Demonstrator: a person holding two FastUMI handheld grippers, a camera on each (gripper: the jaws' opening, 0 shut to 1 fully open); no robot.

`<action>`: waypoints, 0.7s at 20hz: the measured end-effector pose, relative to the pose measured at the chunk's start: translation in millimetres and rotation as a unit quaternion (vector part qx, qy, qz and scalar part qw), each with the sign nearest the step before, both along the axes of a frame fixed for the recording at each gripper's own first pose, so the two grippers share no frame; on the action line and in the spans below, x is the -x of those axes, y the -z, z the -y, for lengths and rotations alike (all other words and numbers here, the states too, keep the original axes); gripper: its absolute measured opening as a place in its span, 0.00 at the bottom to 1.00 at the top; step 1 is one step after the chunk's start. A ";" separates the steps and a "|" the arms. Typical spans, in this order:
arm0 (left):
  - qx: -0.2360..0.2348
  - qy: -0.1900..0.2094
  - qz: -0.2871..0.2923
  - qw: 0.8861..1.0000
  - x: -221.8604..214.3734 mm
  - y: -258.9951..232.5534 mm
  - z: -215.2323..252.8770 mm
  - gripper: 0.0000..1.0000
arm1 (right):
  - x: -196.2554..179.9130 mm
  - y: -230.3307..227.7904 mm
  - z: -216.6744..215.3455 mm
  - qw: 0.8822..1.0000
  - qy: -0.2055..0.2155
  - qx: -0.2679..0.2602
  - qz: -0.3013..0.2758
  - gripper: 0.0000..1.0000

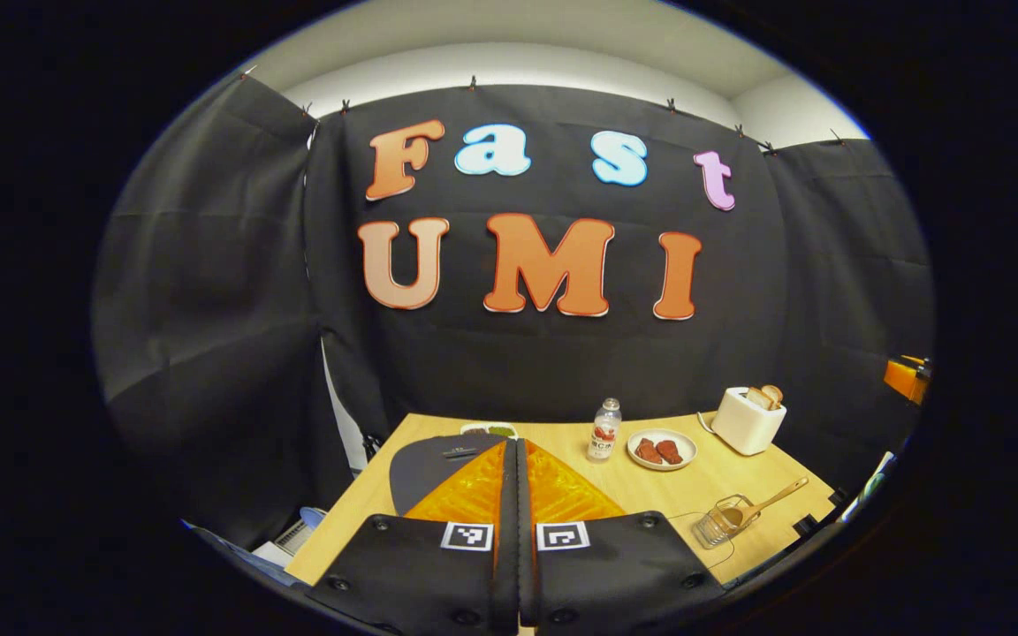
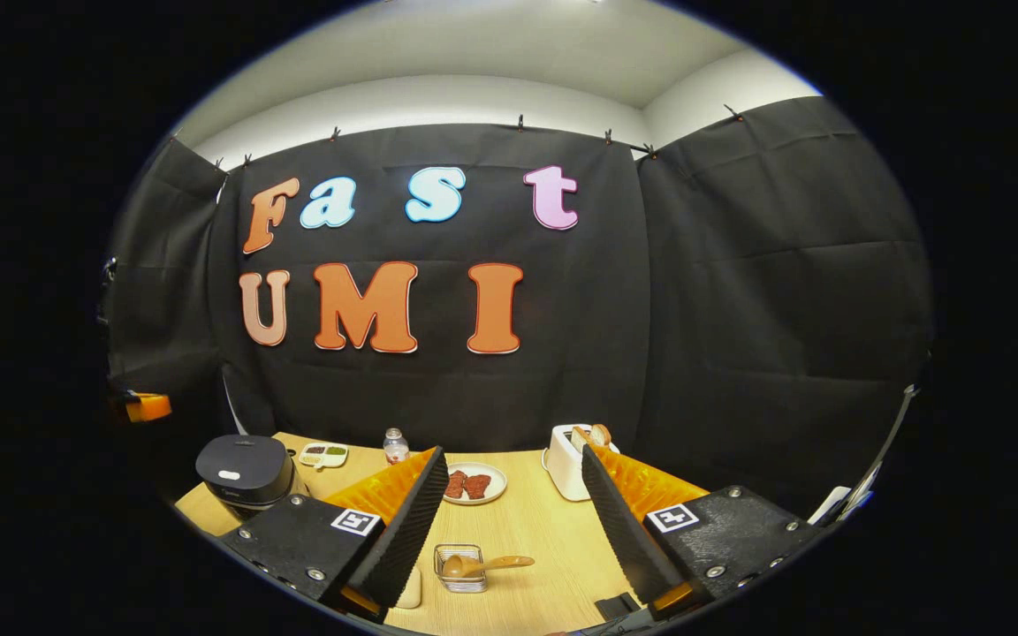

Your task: Close the left gripper, press the button to open the rice cooker; take a wooden spoon from the chopstick holder with the right hand, scoop a spoonful of rice and pour it into the rice cooker, then put the wooden spoon back into the chopstick holder.

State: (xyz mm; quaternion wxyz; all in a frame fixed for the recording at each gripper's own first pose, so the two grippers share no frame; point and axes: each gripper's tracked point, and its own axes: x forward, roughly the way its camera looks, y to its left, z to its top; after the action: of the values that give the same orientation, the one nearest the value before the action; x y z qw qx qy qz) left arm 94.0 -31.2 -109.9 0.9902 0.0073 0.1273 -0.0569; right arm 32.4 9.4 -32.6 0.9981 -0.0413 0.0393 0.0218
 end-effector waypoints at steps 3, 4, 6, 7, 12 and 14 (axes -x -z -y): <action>0.018 0.004 -0.049 0.999 -25.5 40.5 6.7 0.04 | -3.6 6.8 4.9 1.000 0.007 0.006 -0.011 0.94; 0.016 0.004 -0.064 0.998 -32.5 53.7 7.4 0.04 | -4.4 8.6 7.0 1.000 0.008 0.009 -0.014 0.94; 0.015 0.005 -0.089 0.996 -46.7 76.2 6.6 0.04 | -4.7 11.4 9.8 1.000 0.011 0.009 -0.018 0.94; 0.012 0.004 -0.106 0.994 -50.1 88.8 5.6 0.05 | -5.2 13.2 11.5 1.000 0.013 0.009 -0.021 0.94; 0.014 -0.010 -0.170 0.985 -61.0 134.9 -1.1 0.04 | -9.1 23.5 21.8 0.999 0.022 0.009 -0.035 0.94; 0.013 -0.014 -0.179 0.984 -59.9 141.4 -3.4 0.05 | -10.4 25.9 26.3 0.999 0.026 0.008 -0.038 0.94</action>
State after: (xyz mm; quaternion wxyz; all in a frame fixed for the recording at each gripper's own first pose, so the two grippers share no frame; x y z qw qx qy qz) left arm 153.9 -27.8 -251.3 0.9520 -0.0178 0.3022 -0.0446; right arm 42.8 -16.9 -58.5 0.9958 -0.0476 0.0784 -0.0034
